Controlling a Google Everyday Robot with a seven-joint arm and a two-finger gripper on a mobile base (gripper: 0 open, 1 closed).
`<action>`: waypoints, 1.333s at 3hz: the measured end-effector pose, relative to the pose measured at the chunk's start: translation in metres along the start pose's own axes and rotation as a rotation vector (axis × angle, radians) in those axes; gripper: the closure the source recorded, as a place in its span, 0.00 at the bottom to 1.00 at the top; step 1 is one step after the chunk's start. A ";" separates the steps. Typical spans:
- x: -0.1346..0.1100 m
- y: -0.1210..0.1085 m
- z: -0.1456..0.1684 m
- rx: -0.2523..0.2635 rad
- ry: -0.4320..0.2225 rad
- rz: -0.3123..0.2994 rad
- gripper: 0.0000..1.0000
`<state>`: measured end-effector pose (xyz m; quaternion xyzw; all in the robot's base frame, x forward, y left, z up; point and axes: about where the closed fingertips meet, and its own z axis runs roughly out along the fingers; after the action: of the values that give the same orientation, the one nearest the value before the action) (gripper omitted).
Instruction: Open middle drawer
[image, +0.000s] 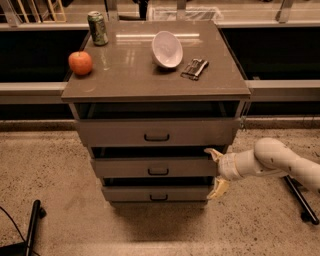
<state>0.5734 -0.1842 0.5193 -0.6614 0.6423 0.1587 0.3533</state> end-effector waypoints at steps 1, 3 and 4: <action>0.032 -0.005 0.015 -0.009 0.029 0.011 0.00; 0.057 -0.035 0.047 0.003 0.133 0.005 0.00; 0.069 -0.039 0.064 -0.013 0.155 0.021 0.13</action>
Offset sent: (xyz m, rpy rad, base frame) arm 0.0518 -0.0284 -0.0526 -0.1156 -0.0221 -0.0847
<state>0.6348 -0.1947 0.4388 -0.6674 0.6734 0.1150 0.2965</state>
